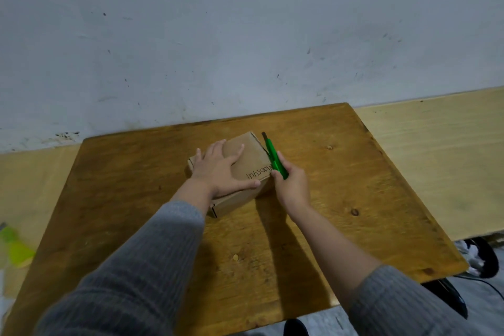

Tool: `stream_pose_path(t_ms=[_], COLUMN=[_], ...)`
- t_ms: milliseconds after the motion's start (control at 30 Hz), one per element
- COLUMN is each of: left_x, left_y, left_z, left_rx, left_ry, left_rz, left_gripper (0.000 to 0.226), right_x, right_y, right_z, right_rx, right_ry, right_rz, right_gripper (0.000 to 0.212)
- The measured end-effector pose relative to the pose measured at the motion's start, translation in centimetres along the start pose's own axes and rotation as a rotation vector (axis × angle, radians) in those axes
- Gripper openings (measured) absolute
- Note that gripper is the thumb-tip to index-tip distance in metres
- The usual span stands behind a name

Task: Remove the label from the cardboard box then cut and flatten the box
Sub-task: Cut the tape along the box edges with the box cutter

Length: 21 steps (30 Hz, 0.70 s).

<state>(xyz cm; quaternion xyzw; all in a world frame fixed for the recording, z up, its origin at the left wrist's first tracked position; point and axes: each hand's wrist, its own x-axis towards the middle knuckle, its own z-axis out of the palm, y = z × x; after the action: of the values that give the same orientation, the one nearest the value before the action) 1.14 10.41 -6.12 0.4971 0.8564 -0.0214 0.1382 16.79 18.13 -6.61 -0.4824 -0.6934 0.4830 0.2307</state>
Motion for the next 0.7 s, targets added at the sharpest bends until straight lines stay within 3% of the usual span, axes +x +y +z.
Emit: stream_pose_path(t_ms=[200,433,533,700], left_x=[0.8,0.7,0.6,0.9], left_y=[1.6,1.2,0.7,-0.2], left_z=[0.4,-0.2,-0.3,-0.7], left_rx=[-0.005,-0.091,-0.256,-0.398], left_ry=[0.050,0.090,0.102,0.062], left_rz=[-0.182,-0.242,-0.262,-0.274], left_gripper=[0.106,0.081,0.071,0.075], right_x=[4.1,10.3,11.4,8.4], right_y=[-0.8,-2.4,-2.8,-1.5], right_z=[1.1,1.3,1.3,0.8], right_rx=[-0.005,-0.123,-0.208,-0.088], right_ry=[0.023,-0.145,-0.168,-0.028], right_rz=[-0.003,-0.102,-0.149,-0.032], right_gripper=[0.050,0.049,0.049,0.045])
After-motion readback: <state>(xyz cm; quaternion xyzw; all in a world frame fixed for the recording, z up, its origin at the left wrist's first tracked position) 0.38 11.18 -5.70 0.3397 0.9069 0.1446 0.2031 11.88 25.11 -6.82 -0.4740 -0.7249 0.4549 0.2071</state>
